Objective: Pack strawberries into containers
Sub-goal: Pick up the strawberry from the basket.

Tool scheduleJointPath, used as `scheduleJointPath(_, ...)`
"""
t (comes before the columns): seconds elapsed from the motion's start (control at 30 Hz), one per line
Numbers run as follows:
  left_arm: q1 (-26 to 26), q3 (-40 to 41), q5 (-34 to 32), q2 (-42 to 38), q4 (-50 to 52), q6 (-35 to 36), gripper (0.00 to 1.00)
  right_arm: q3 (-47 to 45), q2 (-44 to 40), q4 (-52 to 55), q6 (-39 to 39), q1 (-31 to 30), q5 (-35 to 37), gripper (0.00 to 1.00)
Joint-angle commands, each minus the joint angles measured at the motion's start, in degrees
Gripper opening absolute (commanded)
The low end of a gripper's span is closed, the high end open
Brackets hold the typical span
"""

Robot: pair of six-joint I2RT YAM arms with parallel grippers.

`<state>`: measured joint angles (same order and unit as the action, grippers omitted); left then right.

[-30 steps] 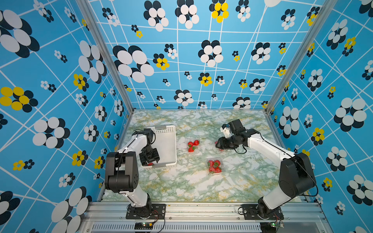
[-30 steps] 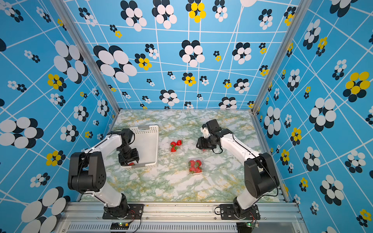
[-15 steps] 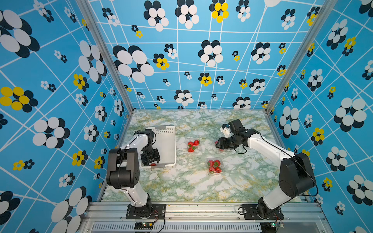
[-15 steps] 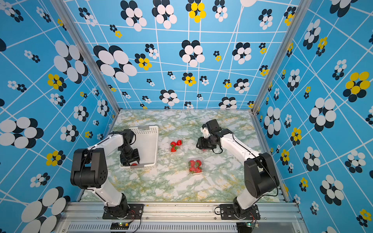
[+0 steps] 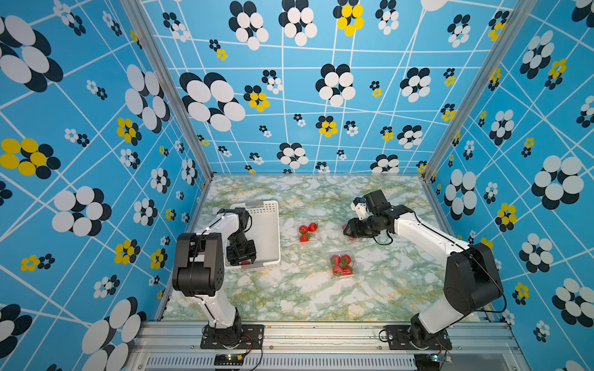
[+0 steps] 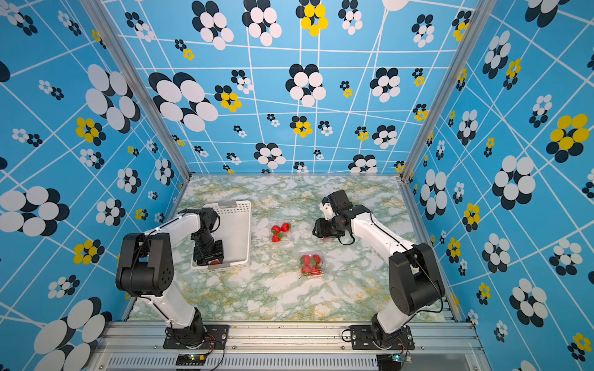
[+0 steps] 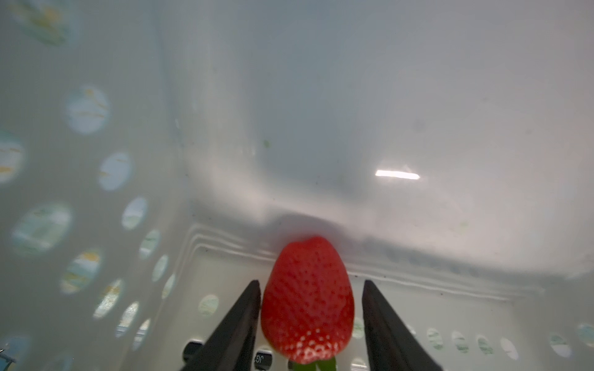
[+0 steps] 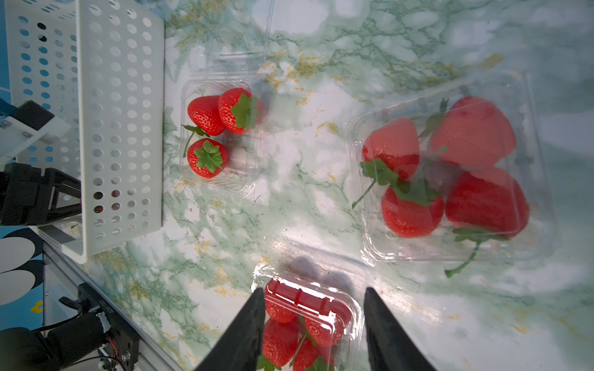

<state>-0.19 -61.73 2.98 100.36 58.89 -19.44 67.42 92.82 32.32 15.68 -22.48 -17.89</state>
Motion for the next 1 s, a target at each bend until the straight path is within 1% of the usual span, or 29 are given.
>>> scheduleJointPath(0.0,-1.09,-1.26,-1.26,1.66,3.45,1.24,0.52,0.3,-0.08,0.03,0.23,0.16,0.75,0.51)
scheduleJointPath(0.13,-1.49,-1.66,-1.59,2.38,3.76,1.93,0.5,0.63,-0.18,0.2,0.23,0.25,1.1,0.51)
scheduleJointPath(0.2,-1.79,-1.72,-0.9,2.82,3.6,2.17,0.45,0.86,-0.17,0.3,0.23,0.24,1.1,0.51)
scheduleJointPath(0.27,-1.97,-1.64,-0.83,2.75,3.44,2.14,0.42,0.85,-0.18,0.29,0.23,0.29,1.27,0.51)
scheduleJointPath(0.3,-1.93,-1.63,-0.79,2.66,3.36,2.22,0.38,0.85,-0.3,0.42,0.23,0.33,1.35,0.51)
scheduleJointPath(0.4,-1.99,-1.88,-0.45,2.56,3.51,2.47,0.32,0.74,-0.46,0.46,0.29,0.42,1.54,0.51)
scheduleJointPath(0.43,-2.03,-1.94,-0.35,2.56,3.55,2.48,0.31,0.8,-0.49,0.48,0.31,0.42,1.63,0.51)
scheduleJointPath(0.5,-2.02,-2.22,-0.22,2.5,3.42,2.78,0.26,0.74,-0.56,0.43,0.31,0.51,1.63,0.51)
scheduleJointPath(0.6,-2.13,-3.69,0.22,1.42,2.99,2.1,0.22,0.85,-0.54,0.29,0.4,0.63,1.81,0.51)
scheduleJointPath(0.67,-2.37,-5.68,0.71,0.19,3.06,1.31,0.21,1.04,-0.57,0.35,0.49,0.66,1.87,0.51)
scheduleJointPath(0.83,-4.82,-14.62,0.41,-1.73,5.47,-0.39,0.2,3.14,0.07,1.51,-0.23,1.2,2.53,0.51)
scheduleJointPath(0.97,-9.32,-22.71,0.23,-1.16,6.76,-2.55,0.21,4.52,0.33,2.17,-0.3,2.23,2.95,0.51)
